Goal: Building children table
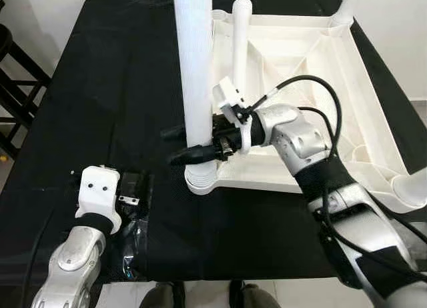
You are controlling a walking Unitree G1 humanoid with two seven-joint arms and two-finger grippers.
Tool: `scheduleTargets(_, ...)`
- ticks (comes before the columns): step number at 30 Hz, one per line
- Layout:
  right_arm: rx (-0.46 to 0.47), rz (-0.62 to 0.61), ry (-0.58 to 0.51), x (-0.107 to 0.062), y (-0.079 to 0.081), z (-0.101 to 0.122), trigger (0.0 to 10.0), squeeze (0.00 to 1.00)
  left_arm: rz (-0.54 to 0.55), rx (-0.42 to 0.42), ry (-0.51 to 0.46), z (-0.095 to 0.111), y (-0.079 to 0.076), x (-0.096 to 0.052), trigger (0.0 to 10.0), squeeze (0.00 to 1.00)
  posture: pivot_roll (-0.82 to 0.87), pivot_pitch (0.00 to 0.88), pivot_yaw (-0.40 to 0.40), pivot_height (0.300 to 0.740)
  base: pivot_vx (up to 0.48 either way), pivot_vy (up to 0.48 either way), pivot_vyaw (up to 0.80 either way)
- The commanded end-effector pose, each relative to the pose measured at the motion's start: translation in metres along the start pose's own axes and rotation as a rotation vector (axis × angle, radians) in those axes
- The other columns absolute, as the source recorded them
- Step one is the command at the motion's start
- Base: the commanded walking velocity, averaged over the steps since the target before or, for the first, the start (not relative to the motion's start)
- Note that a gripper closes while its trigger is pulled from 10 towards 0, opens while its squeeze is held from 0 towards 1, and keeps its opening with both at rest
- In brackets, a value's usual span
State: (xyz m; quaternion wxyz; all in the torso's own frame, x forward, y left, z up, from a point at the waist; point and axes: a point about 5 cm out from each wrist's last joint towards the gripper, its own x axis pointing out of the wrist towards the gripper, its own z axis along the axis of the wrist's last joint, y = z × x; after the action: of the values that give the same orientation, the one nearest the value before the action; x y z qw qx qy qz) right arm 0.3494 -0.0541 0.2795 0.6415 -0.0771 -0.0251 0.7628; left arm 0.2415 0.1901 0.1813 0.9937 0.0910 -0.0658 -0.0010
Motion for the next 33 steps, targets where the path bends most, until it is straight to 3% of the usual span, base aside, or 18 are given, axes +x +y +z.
scheduleTargets(1, 0.080, -0.001, 0.023, 0.001, 0.001, -0.018, 10.0, 0.00, 0.003, 0.019, 0.033, -0.005, 0.002, -0.005, 10.0, 0.00, 0.01, 0.381, -0.022, 0.740, 0.000, 0.000, 0.00)
scheduleTargets(13, 0.125, 0.067, 0.078, 0.008, 0.005, -0.031, 10.0, 0.00, 0.005, 0.024, 0.036, -0.003, 0.004, -0.007, 10.0, 0.00, 0.02, 0.396, -0.024, 0.740, 0.000, 0.000, 0.00)
scheduleTargets(15, -0.020, 0.048, 0.194, 0.015, 0.005, -0.034, 10.0, 0.00, 0.005, 0.026, 0.038, -0.003, 0.004, -0.008, 10.0, 0.00, 0.02, 0.398, -0.026, 0.740, 0.000, 0.000, 0.00)
scheduleTargets(19, -0.020, 0.048, 0.194, 0.015, 0.005, -0.034, 10.0, 0.00, 0.005, 0.026, 0.038, -0.003, 0.004, -0.008, 10.0, 0.00, 0.02, 0.398, -0.026, 0.740, 0.000, 0.000, 0.00)
scheduleTargets(21, -0.169, 0.068, 0.277, 0.016, 0.007, -0.032, 10.0, 0.00, 0.004, 0.026, 0.038, -0.003, 0.003, -0.007, 10.0, 0.00, 0.01, 0.396, -0.024, 0.740, 0.000, 0.000, 0.00)
scheduleTargets(23, -0.187, 0.080, 0.293, 0.015, 0.008, -0.033, 10.0, 0.00, 0.003, 0.026, 0.037, -0.002, 0.003, -0.006, 10.0, 0.00, 0.01, 0.396, -0.024, 0.740, 0.000, 0.000, 0.00)
scheduleTargets(33, -0.127, 0.105, 0.286, 0.007, 0.013, -0.038, 10.0, 0.00, 0.002, 0.025, 0.034, -0.001, 0.003, -0.004, 10.0, 0.00, 0.01, 0.391, -0.023, 0.740, 0.000, 0.000, 0.00)
